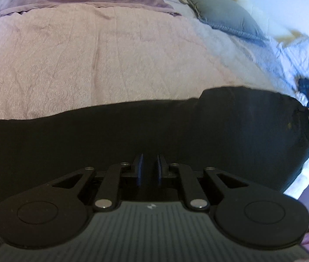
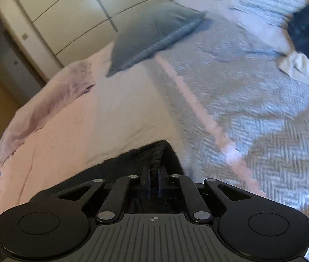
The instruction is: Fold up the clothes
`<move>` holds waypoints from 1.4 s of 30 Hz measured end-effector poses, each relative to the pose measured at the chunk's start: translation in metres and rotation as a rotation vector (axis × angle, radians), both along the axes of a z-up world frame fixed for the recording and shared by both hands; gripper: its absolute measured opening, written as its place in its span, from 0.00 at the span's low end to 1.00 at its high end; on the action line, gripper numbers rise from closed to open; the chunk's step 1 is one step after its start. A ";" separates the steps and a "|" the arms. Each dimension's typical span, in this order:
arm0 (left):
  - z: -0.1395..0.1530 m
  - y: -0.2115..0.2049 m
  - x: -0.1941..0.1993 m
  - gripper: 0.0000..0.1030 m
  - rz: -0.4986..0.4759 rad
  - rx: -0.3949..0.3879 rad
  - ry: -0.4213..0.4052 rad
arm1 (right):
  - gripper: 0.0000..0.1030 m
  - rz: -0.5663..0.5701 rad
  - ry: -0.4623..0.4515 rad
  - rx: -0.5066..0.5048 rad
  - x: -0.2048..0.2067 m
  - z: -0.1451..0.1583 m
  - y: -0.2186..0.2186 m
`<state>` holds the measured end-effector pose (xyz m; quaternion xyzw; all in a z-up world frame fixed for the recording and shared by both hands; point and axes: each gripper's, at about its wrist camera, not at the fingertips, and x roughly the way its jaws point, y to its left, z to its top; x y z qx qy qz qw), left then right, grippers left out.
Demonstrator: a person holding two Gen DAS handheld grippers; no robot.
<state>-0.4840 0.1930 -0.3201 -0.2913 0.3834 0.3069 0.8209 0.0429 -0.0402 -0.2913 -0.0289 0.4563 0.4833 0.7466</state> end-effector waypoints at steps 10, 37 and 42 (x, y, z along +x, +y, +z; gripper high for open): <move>0.011 -0.018 -0.014 0.09 -0.023 0.016 0.003 | 0.43 -0.206 0.004 -0.079 -0.033 0.034 -0.041; 0.025 -0.043 -0.085 0.14 0.145 -0.098 -0.009 | 0.35 -0.386 0.029 -0.190 -0.095 0.022 -0.068; 0.028 -0.043 -0.090 0.14 0.163 -0.055 -0.040 | 0.36 -0.164 -0.186 -0.182 -0.157 0.029 -0.040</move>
